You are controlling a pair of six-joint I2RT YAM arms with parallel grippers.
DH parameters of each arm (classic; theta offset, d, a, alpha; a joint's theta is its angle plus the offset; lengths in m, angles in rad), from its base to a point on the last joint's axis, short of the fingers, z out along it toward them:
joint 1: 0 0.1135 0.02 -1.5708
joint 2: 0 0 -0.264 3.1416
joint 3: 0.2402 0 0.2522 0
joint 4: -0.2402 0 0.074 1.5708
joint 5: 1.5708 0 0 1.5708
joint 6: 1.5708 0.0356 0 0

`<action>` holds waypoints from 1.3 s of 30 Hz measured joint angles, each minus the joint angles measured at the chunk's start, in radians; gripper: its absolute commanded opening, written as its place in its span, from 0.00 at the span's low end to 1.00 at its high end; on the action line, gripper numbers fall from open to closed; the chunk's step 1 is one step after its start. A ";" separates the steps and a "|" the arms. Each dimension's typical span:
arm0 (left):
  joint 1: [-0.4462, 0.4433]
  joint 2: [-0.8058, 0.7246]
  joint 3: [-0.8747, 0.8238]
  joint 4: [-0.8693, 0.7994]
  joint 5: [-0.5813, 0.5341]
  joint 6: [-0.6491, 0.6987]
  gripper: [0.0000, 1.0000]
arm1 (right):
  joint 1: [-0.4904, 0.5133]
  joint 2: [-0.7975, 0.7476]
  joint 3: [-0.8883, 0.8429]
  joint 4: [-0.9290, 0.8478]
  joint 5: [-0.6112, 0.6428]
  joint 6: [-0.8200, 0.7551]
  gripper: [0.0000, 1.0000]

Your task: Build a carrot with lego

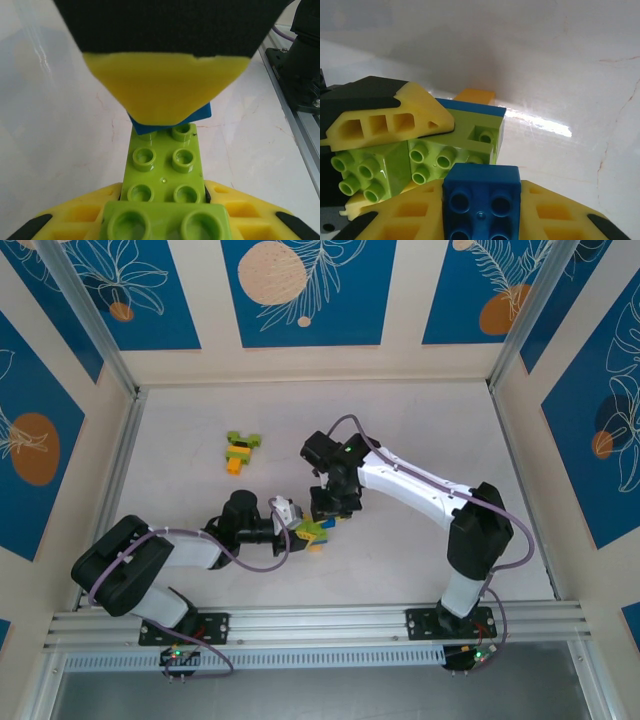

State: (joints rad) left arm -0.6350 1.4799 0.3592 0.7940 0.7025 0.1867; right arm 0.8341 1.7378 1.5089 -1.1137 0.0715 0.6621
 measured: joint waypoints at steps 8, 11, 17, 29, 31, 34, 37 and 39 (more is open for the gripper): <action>0.000 0.000 0.002 -0.002 -0.001 0.001 0.25 | 0.006 -0.006 -0.033 0.037 0.021 0.011 0.27; 0.000 0.000 0.003 -0.005 -0.001 0.000 0.25 | 0.012 -0.019 -0.053 0.056 0.034 0.024 0.27; 0.000 0.000 0.006 -0.011 -0.001 0.000 0.25 | 0.026 -0.043 -0.085 0.090 0.058 0.048 0.27; 0.000 0.000 0.008 -0.017 0.000 0.006 0.24 | 0.071 -0.079 -0.136 0.140 0.132 0.124 0.27; 0.000 0.000 0.009 -0.017 0.000 0.006 0.24 | 0.081 -0.079 -0.136 0.141 0.151 0.135 0.27; 0.000 0.000 0.009 -0.017 0.000 0.006 0.24 | 0.090 -0.079 -0.136 0.141 0.169 0.143 0.27; 0.000 0.000 0.008 -0.017 0.000 0.006 0.23 | 0.096 -0.079 -0.137 0.142 0.180 0.150 0.27; 0.000 0.000 0.009 -0.017 0.000 0.006 0.23 | 0.096 -0.079 -0.142 0.146 0.183 0.154 0.27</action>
State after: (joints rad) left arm -0.6353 1.4799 0.3679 0.7769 0.7021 0.1925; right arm 0.9302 1.6585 1.3674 -0.9680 0.2546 0.8158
